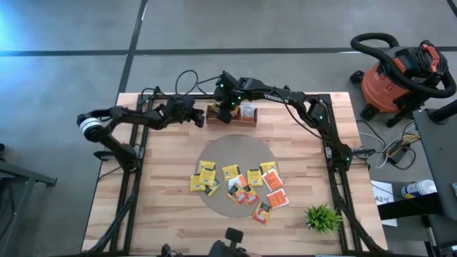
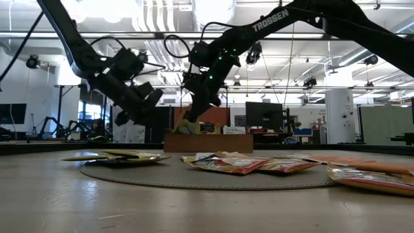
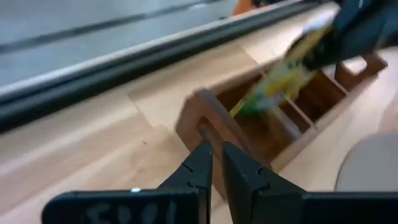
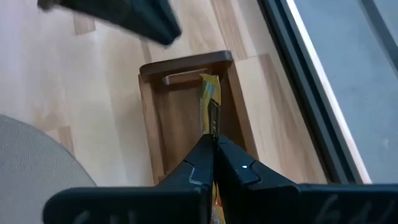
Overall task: Pick & Place Tea
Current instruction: Put the yellow tea bag into the left compartment of the wooden organizer
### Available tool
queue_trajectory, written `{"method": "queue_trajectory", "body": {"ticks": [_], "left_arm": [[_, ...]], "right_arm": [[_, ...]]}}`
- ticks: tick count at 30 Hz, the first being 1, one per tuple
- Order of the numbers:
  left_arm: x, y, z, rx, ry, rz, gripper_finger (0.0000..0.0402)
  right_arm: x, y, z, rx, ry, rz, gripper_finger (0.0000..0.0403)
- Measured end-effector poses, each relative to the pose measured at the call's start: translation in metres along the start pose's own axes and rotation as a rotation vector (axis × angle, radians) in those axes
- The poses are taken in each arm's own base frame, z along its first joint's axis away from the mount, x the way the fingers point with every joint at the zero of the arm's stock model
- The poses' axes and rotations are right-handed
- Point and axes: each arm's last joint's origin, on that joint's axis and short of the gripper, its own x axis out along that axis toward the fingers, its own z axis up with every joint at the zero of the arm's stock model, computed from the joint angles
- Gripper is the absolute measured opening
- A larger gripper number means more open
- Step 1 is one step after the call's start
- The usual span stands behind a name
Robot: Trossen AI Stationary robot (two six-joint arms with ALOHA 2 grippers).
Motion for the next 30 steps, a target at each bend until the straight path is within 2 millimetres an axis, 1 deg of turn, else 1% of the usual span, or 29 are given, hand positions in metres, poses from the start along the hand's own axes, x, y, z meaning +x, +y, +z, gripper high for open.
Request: {"method": "queue_trajectory", "body": {"ticks": [7, 13, 17, 23, 26, 30], "left_arm": [[0.014, 0.001, -0.004, -0.054, 0.011, -0.034, 0.003], [0.018, -0.003, -0.001, -0.06, 0.014, -0.124, 0.003], [0.022, -0.007, 0.0, -0.054, 0.022, -0.146, 0.003], [0.023, -0.009, 0.002, -0.05, 0.018, -0.153, 0.003], [0.022, -0.01, 0.003, -0.049, 0.013, -0.158, 0.003], [0.022, -0.01, 0.002, -0.049, 0.015, -0.159, 0.003]], "right_arm": [[0.002, -0.001, -0.002, -0.017, 0.001, -0.001, 0.0008], [0.002, -0.002, -0.002, -0.097, 0.005, -0.005, 0.0008], [0.004, -0.002, -0.003, -0.145, 0.011, -0.008, 0.0008], [0.014, -0.002, -0.014, -0.179, 0.098, 0.015, 0.0008], [0.014, -0.002, -0.014, -0.19, 0.101, 0.016, 0.0008], [0.011, -0.002, -0.009, -0.192, 0.083, 0.008, 0.0008]]}}
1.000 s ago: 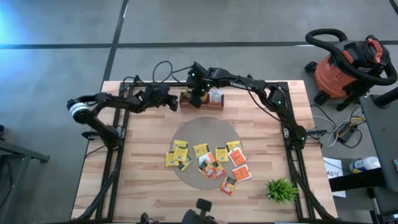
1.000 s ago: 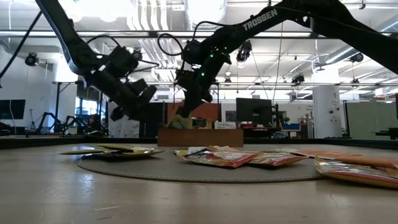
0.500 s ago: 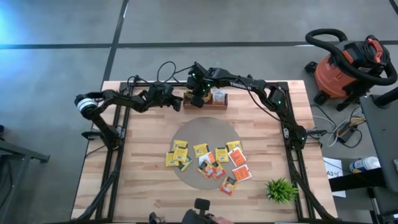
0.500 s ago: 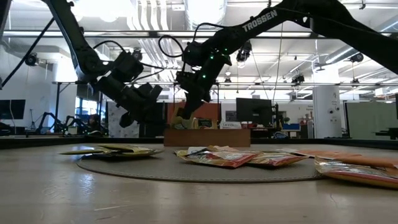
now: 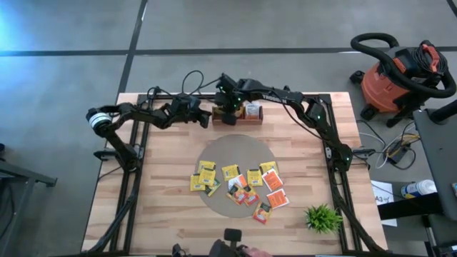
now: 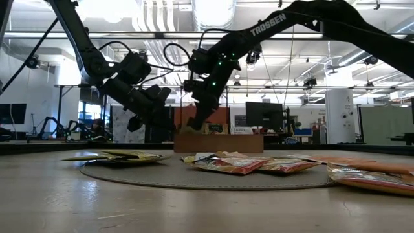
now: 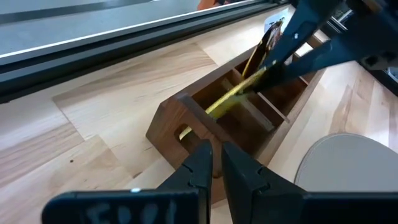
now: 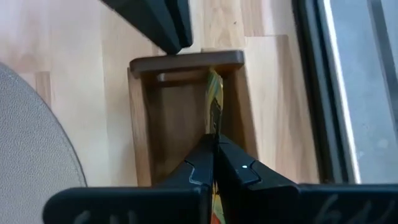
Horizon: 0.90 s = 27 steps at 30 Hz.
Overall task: Pick & Place Tea
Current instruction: Put the yellow tea bag into the left compartment of the wooden organizer
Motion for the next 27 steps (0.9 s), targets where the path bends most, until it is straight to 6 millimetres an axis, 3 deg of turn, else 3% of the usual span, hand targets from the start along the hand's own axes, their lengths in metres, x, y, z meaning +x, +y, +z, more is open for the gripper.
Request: {"method": "queue_trajectory", "body": {"ticks": [11, 21, 27], "left_arm": [[0.0, 0.0, 0.001, 0.002, -0.009, -0.002, 0.003], [0.003, -0.01, 0.028, 0.021, -0.092, -0.033, 0.003], [0.004, -0.014, 0.038, 0.045, -0.12, -0.046, 0.003]], "right_arm": [[-0.012, -0.001, 0.0, -0.086, 0.096, -0.043, 0.0008], [-0.022, 0.001, 0.005, -0.127, 0.096, -0.078, 0.0008], [-0.016, 0.002, 0.0, -0.137, 0.129, -0.054, 0.0008]]}}
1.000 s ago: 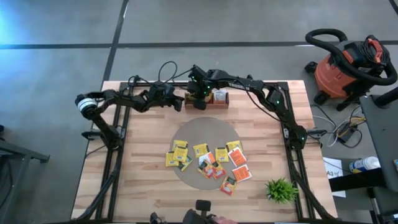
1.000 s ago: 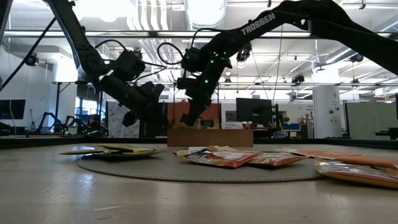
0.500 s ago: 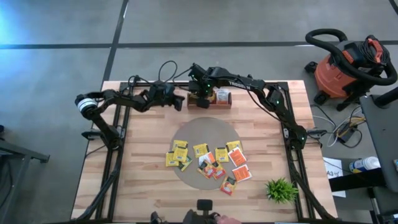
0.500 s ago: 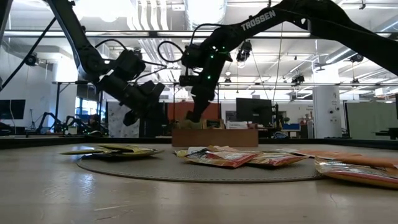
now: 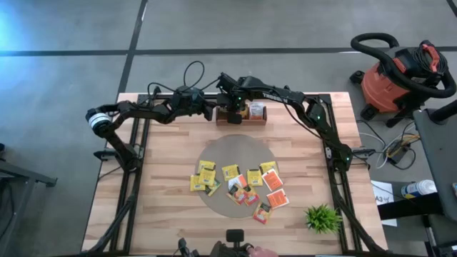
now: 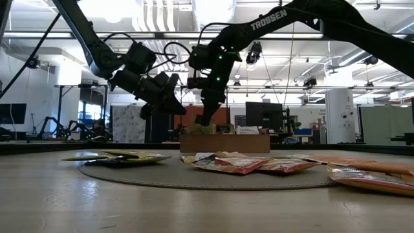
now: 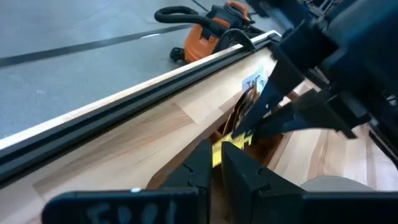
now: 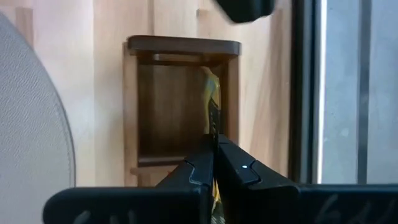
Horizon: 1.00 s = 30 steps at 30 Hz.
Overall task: Pick & Place Tea
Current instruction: Put the yellow tea bag into the left compartment of the wooden organizer
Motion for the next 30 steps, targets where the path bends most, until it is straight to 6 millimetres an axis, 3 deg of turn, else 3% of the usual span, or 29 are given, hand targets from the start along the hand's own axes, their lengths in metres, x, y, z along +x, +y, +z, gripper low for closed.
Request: {"method": "queue_trajectory", "body": {"ticks": [6, 20, 30], "left_arm": [[0.0, 0.0, -0.002, -0.002, 0.011, 0.001, 0.003], [0.0, -0.002, -0.007, -0.004, 0.052, 0.0, 0.003], [0.0, -0.001, -0.008, 0.013, 0.062, 0.003, 0.003]], "right_arm": [[0.014, 0.001, -0.001, -0.002, 0.007, 0.006, 0.0008], [0.018, -0.002, 0.004, 0.015, -0.044, -0.024, 0.0011], [0.018, -0.004, 0.005, 0.045, -0.035, -0.064, 0.009]]}}
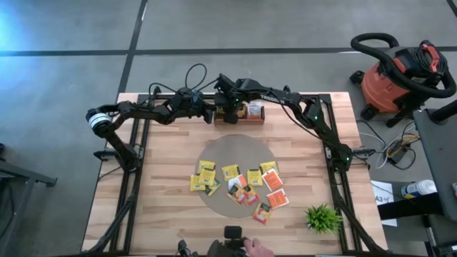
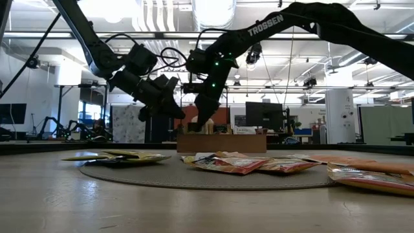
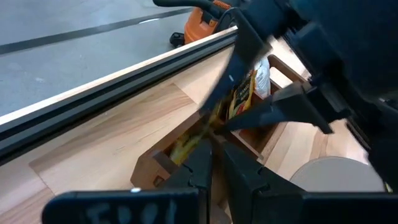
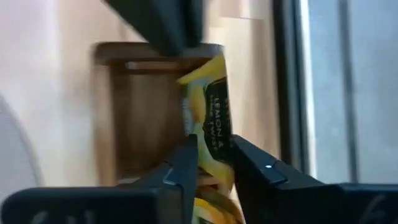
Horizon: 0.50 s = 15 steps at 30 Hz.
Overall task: Pick & Place Tea
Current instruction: Put the yellow tea bag into the left compartment of the wooden organizer, then put the top left white tea bag into the right compartment of the wooden organizer
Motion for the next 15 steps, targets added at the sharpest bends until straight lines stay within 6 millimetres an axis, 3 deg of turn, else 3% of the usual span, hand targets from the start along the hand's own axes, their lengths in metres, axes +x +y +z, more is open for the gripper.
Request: {"method": "queue_trajectory", "body": {"ticks": [7, 15], "left_arm": [[0.0, 0.0, 0.0, 0.0, 0.0, 0.0, 0.003], [0.0, 0.001, -0.003, -0.007, 0.03, 0.01, 0.003]], "right_arm": [[-0.009, -0.01, 0.009, 0.054, -0.041, -0.12, 0.0145], [-0.034, -0.019, 0.022, 0.073, -0.097, -0.172, 0.0162]]}}
